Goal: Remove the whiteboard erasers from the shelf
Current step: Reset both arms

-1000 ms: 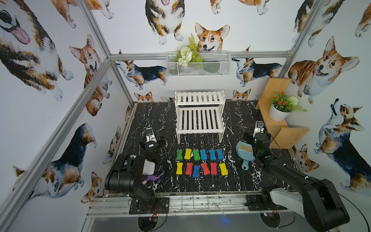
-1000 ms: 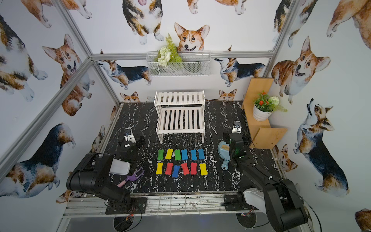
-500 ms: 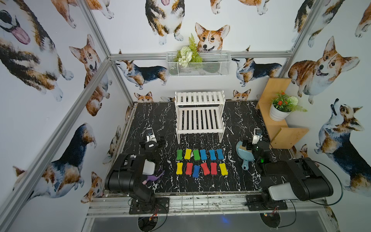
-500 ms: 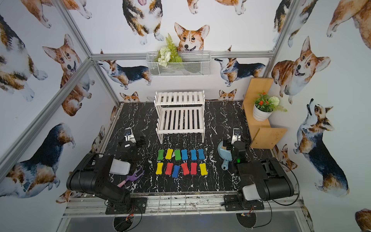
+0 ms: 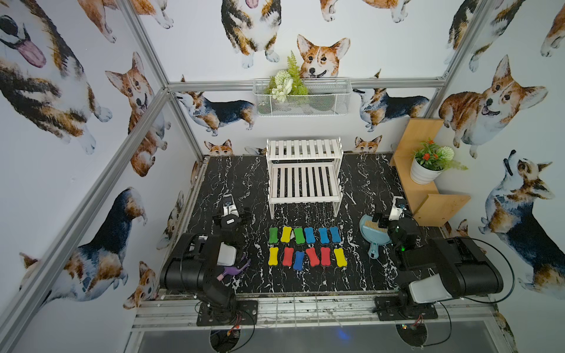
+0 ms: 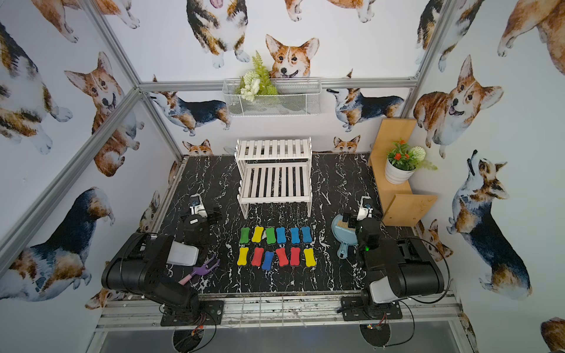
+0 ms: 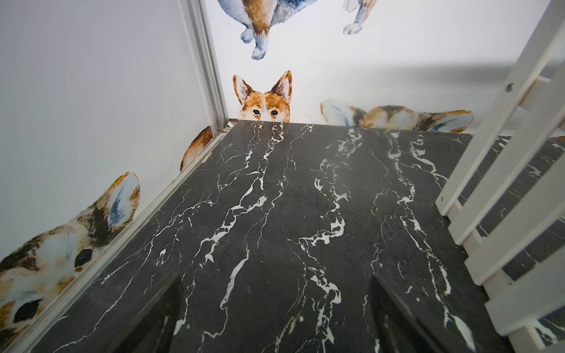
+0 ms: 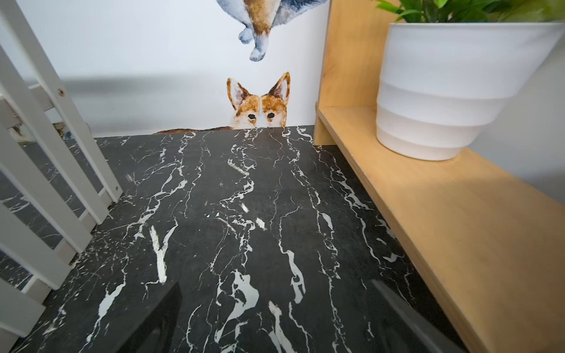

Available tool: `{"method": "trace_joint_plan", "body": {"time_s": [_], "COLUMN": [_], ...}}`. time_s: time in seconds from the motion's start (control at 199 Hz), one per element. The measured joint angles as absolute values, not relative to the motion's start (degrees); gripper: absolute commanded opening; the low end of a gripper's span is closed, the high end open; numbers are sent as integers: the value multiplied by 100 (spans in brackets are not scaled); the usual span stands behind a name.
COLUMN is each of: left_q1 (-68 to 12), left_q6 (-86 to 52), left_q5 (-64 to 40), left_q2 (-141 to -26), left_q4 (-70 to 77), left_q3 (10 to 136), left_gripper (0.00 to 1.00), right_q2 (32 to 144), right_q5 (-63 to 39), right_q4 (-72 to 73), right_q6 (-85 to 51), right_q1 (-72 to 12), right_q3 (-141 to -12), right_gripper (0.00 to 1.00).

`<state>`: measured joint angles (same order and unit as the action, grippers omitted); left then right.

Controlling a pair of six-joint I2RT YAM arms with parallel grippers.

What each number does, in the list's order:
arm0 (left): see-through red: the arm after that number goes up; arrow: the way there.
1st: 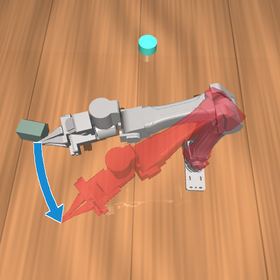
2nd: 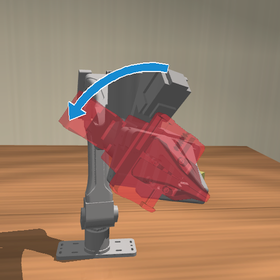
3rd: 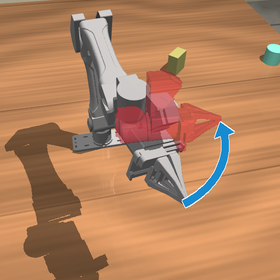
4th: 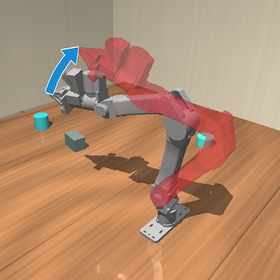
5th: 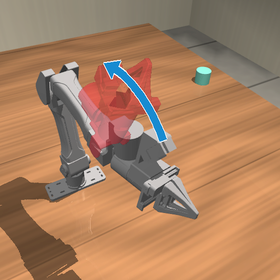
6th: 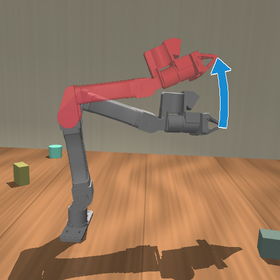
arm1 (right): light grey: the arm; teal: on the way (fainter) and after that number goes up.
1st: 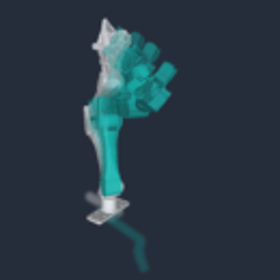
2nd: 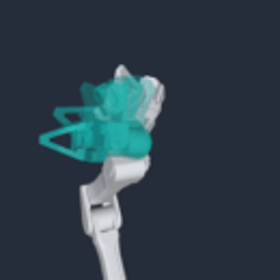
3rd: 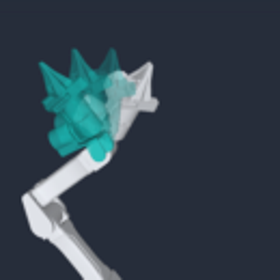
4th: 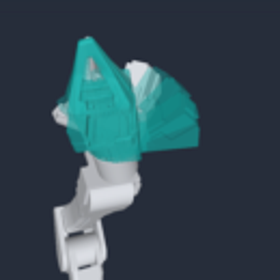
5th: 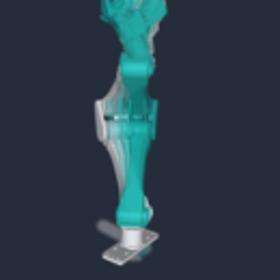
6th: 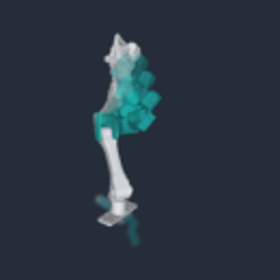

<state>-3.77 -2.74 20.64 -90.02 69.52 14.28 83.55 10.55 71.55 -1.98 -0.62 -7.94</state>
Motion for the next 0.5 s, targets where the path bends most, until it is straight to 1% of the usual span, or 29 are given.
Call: {"method": "trace_joint_plan", "body": {"time_s": [0.503], "left_q1": [-384], "left_q6": [-255], "left_q5": [2067], "left_q2": [-9002], "left_q4": [6954], "left_q3": [1428], "left_gripper": [100], "right_q2": [8291], "right_q5": [993], "right_q4": [7177], "right_q6": [-255], "right_q1": [-62], "right_q3": [-751], "right_gripper": [100]}}
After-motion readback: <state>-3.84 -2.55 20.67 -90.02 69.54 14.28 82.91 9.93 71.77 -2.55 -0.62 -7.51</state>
